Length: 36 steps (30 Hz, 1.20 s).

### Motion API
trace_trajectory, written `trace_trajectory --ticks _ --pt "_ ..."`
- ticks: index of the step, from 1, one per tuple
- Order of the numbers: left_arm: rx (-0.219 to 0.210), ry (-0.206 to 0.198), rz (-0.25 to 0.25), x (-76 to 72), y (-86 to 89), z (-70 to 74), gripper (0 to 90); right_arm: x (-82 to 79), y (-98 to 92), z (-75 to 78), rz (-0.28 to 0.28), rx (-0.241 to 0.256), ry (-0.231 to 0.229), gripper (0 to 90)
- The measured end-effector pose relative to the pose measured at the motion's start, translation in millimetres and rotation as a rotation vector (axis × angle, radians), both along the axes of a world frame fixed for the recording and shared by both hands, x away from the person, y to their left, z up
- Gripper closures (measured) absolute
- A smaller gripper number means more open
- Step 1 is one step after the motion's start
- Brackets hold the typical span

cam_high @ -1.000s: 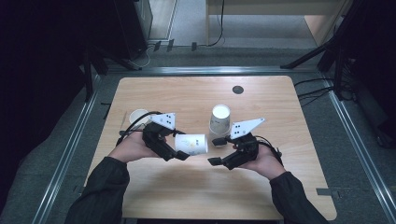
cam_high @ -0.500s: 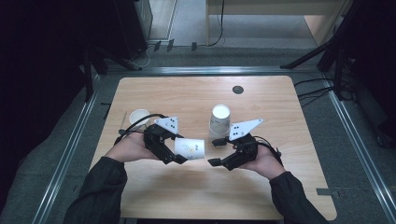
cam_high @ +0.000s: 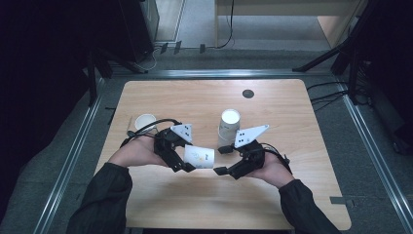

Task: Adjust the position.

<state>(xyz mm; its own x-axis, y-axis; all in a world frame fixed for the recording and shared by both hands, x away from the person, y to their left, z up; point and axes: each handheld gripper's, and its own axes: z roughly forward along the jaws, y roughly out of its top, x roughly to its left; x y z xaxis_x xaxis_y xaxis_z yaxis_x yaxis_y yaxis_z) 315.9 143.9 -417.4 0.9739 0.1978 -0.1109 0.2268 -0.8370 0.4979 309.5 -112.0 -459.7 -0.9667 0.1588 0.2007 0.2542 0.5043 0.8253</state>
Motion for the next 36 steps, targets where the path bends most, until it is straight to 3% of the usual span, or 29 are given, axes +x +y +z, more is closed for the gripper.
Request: trace_trajectory --ticks 13,19,28,36 --pt "0.153 -0.004 -0.054 7.6 -27.2 -2.1 22.2 5.5 12.8 -3.7 -0.004 -0.022 0.001 25.3" --pt "0.166 0.001 -0.065 7.5 -30.1 -4.6 22.2 5.7 18.2 -8.1 0.012 -0.043 0.004 25.4" --pt "0.146 0.019 -0.061 6.7 -29.3 -9.7 22.2 5.1 31.0 -12.6 0.045 -0.059 0.000 29.4" --pt "0.136 0.016 -0.073 5.7 -30.2 -11.1 22.2 3.4 31.3 -12.2 0.052 -0.065 -0.008 32.7"
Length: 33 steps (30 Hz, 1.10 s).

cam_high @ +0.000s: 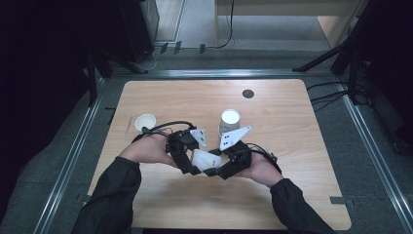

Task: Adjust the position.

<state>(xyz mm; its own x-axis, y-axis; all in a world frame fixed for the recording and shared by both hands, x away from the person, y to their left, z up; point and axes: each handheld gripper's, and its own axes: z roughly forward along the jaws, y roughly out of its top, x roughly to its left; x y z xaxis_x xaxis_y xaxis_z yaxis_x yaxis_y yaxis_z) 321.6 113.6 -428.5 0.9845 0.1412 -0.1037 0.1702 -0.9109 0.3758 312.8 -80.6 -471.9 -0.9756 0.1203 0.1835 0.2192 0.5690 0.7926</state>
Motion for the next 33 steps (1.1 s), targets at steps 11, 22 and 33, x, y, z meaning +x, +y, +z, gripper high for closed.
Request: trace_trajectory --ticks 11,22,33 --pt "-0.073 -0.031 0.025 0.5 7.8 3.0 12.6 0.7 -6.7 6.8 -0.011 0.013 -0.024 32.8" --pt "-0.186 -0.037 0.082 0.9 29.7 4.7 12.6 2.0 -18.2 14.6 -0.041 0.059 -0.023 32.7" --pt "-0.328 0.017 0.139 -3.3 46.7 -2.8 12.9 2.2 -30.6 22.7 -0.062 0.108 -0.043 32.7"
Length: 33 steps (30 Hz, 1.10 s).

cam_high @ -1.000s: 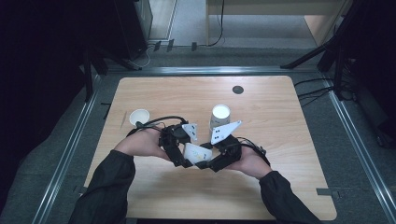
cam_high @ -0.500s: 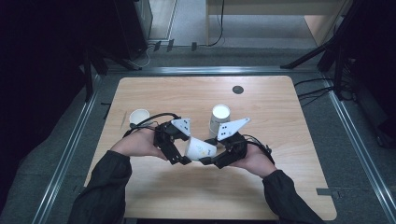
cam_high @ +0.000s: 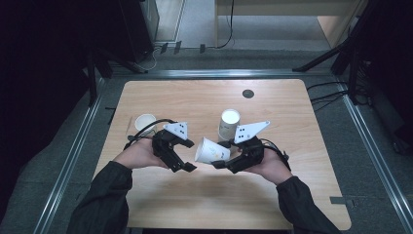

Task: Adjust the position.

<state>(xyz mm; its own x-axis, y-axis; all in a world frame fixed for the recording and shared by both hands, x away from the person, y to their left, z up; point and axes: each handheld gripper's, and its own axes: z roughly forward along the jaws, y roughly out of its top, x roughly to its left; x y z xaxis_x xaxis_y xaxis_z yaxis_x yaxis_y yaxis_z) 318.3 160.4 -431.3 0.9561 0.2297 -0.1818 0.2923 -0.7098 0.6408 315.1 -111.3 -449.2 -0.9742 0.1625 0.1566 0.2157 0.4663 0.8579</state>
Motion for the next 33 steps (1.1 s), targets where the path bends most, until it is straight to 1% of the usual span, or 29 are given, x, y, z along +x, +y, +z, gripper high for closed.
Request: trace_trajectory --ticks 1,2,4,6,8,10,12,14,16,18,21,23,26,30,33 --pt "-0.017 0.008 0.012 -0.5 1.2 -1.3 12.9 -0.5 -1.1 0.7 0.000 0.002 0.005 32.7" --pt "-0.031 0.018 0.022 -0.9 2.2 -2.5 13.0 -0.6 -1.9 1.0 0.000 0.004 0.001 32.7" --pt "-0.049 0.023 0.036 -2.4 3.5 -4.7 13.1 -1.3 -3.3 1.4 -0.002 0.005 0.004 32.7" --pt "-0.077 0.036 0.052 -4.5 4.0 -7.1 13.4 -1.5 -4.5 1.5 0.001 0.007 0.005 32.7" --pt "-0.085 0.039 0.064 -6.5 4.0 -8.5 13.4 -1.8 -5.2 1.5 0.003 0.010 0.001 32.7" --pt "-0.109 0.052 0.077 -7.5 4.7 -9.8 13.6 -2.0 -5.8 1.8 0.005 0.014 0.006 32.7" --pt "-0.123 0.059 0.081 -8.1 5.2 -10.1 13.8 -2.3 -6.0 1.8 0.008 0.018 0.008 32.7" --pt "-0.158 0.069 0.082 -8.7 5.1 -10.4 14.4 -2.7 -6.3 1.7 0.012 0.025 0.011 32.7" --pt "-0.170 0.061 0.083 -8.3 4.7 -9.8 14.4 -2.9 -5.8 1.5 0.013 0.029 0.013 32.7" --pt "-0.195 0.067 0.089 -6.8 5.0 -9.4 14.3 -3.2 -4.9 1.2 0.015 0.030 0.013 32.7" --pt "-0.221 0.073 0.091 -5.7 4.5 -9.0 14.4 -3.2 -3.9 0.5 0.018 0.030 0.017 32.7" --pt "-0.227 0.065 0.092 -6.3 2.9 -8.7 14.4 -3.0 -3.3 0.0 0.018 0.032 0.021 32.7" --pt "-0.231 0.072 0.092 -5.2 0.9 -9.8 14.4 -3.1 -2.5 -0.4 0.019 0.034 0.022 32.8" --pt "-0.257 0.084 0.086 -4.6 -1.6 -9.7 14.4 -3.3 -2.0 -1.0 0.021 0.038 0.023 32.8" --pt "-0.276 0.086 0.088 -4.0 -3.4 -9.3 14.6 -3.6 -2.1 -1.3 0.021 0.039 0.024 32.8"
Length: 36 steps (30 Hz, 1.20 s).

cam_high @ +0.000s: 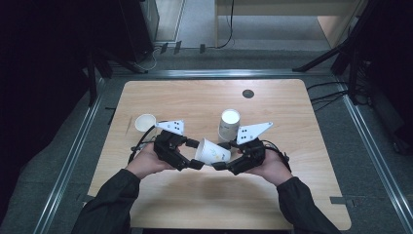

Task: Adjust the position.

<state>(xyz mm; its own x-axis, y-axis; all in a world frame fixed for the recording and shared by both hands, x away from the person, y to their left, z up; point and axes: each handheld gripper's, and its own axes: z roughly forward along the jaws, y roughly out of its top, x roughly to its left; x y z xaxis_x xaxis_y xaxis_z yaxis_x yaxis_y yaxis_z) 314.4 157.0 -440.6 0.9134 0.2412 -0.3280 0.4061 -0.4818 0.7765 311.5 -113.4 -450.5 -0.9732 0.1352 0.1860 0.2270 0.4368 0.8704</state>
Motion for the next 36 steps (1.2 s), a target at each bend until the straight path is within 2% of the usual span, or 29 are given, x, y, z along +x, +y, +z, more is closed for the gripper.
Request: trace_trajectory --ticks 12,27,32,36 --pt "-0.038 -0.001 -0.003 0.5 -3.5 0.6 17.7 0.7 2.2 -2.1 0.008 0.006 0.011 32.8" --pt "-0.022 -0.018 0.000 -0.5 -2.6 2.0 22.1 1.2 3.6 -3.3 0.008 0.003 0.018 32.1" --pt "-0.032 -0.019 0.012 0.7 2.3 5.0 22.2 1.3 4.2 -3.8 -0.015 -0.008 0.015 25.5" --pt "-0.053 -0.021 0.029 1.0 11.8 10.6 22.3 2.5 1.9 -4.9 -0.030 -0.016 0.021 24.6"
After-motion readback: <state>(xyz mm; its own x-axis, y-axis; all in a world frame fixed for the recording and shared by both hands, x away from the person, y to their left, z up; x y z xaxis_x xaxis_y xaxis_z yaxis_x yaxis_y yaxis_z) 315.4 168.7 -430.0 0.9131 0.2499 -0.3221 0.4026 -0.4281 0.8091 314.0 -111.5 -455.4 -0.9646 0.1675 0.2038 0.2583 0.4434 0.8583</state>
